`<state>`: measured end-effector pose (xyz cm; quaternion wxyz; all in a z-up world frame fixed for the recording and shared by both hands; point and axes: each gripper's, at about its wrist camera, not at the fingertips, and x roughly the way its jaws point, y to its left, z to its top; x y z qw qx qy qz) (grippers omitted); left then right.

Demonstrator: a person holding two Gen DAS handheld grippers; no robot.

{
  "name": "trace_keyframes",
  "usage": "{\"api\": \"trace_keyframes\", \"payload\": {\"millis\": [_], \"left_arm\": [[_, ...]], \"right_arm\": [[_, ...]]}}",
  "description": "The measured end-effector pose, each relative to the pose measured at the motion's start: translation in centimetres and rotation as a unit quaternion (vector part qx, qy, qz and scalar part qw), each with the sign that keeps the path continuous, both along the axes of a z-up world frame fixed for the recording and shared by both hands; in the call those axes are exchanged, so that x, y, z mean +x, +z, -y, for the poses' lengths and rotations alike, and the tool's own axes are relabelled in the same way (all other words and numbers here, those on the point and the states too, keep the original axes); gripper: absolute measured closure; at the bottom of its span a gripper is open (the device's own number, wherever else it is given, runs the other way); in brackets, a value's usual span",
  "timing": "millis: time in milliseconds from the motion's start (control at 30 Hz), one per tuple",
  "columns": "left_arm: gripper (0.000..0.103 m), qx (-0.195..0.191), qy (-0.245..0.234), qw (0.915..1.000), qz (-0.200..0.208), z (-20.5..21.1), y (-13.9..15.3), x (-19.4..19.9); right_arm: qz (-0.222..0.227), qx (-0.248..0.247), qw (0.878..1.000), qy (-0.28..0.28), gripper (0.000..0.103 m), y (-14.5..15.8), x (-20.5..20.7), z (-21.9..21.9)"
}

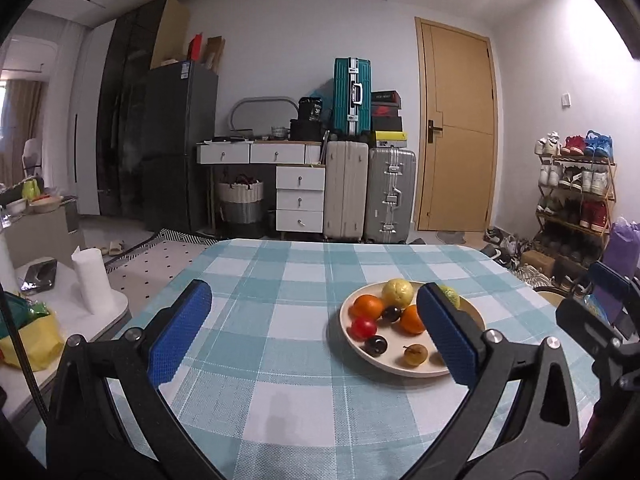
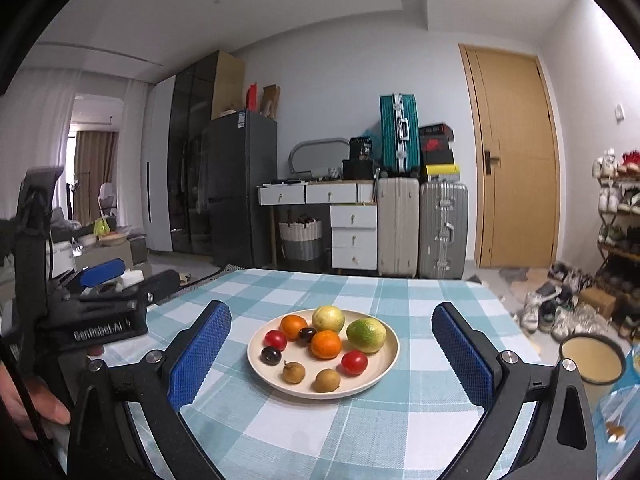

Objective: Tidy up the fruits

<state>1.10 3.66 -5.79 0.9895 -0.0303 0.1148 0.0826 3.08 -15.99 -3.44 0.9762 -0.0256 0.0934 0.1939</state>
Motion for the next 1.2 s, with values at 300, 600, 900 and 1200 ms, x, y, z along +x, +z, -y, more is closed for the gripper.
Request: {"api": "trace_keyframes", "payload": {"millis": [300,600,900,1200], "left_arm": [[0.001,0.001,0.003,0.9999,-0.014,-1.0,-2.4,1.1],[0.0,0.026,-0.02,0.9985,-0.043,0.1,-3.1,2.5],[0.0,0.012,-0.012,0.9991,-0.039,-0.3,-3.2,2.4],[0.0,0.012,-0.012,0.9991,-0.04,-0.3,-3.2,2.5]], "right_arm": [[-0.016,-0.005,1.0,0.0,0.0,-1.1,0.7,0.1],[-0.075,-0.027,0.997,0.003,0.0,-2.1,2.8,-0.9],[-0.067,-0.021,0.998,0.003,0.0,-2.0,2.9,-0.9],[-0.067,-0.02,0.998,0.003,0.0,-2.0,2.9,-0.9]]}}
